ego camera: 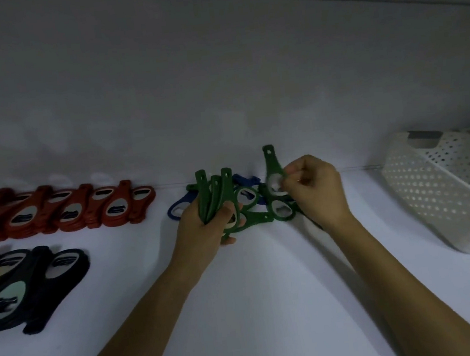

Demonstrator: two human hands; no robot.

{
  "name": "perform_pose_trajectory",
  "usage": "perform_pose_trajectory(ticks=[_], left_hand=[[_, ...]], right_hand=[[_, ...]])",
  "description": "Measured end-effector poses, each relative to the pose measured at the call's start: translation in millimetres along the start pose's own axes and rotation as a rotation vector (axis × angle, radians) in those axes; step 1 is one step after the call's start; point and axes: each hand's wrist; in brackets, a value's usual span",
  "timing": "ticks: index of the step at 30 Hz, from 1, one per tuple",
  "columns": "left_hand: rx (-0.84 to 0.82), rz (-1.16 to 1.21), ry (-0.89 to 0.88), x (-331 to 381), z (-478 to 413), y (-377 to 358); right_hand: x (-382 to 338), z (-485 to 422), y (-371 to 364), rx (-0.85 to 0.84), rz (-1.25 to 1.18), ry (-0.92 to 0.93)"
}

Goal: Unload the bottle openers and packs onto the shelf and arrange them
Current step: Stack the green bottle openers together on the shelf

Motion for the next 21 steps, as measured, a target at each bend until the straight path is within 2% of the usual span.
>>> perform_pose_trajectory(ticks=[2, 3, 5, 8, 12, 15, 17, 19, 21], left_hand=[[0.001, 0.007, -0.004, 0.9, -0.1, -0.7], [-0.005, 0.011, -0.013, 2.1, 0.3, -1.4], [-0.023, 0.016, -0.035, 4.6, 0.4, -2.2], [-0.026, -0.024, -0.041, 4.0, -0.6, -1.4], [0.030, -0.051, -0.040, -1.5, -2.1, 0.2], [0.038, -0.028, -0.028, -1.2, -1.5, 0.6], [0.029, -0.014, -0.022, -0.8, -1.0, 0.1], [-0.004, -0.024, -0.013, 0.1, -0.3, -0.8], [-0.030, -0.039, -0.005, 0.9, 0.6, -1.7]], right_hand=[[-16.2, 8.3, -4.3, -0.232, -0.393, -0.084], [-20.3, 11.6, -6.8, -0.324, -0.489, -0.089], [-22.7, 16.2, -13.2, -0.399, -0.492, -0.047], [-20.3, 20.0, -22.5, -0.348, -0.321, 0.023], [-8.3, 10.4, -14.4, -0.256, 0.031, 0.070], [12.5, -4.9, 7.2, -0.245, 0.551, 0.032], [24.5, -9.3, 16.2, -0.315, 0.851, -0.009], [29.5, -11.9, 17.8, -0.380, 0.872, -0.060], [30.1, -14.1, 17.0, -0.378, 0.834, -0.073]])
Point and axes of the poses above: each hand's wrist, its own z-axis away from the middle knuckle, its own y-axis out of the back of the hand, x = y × z, and after that the axes turned 15 degrees about z, right-handed
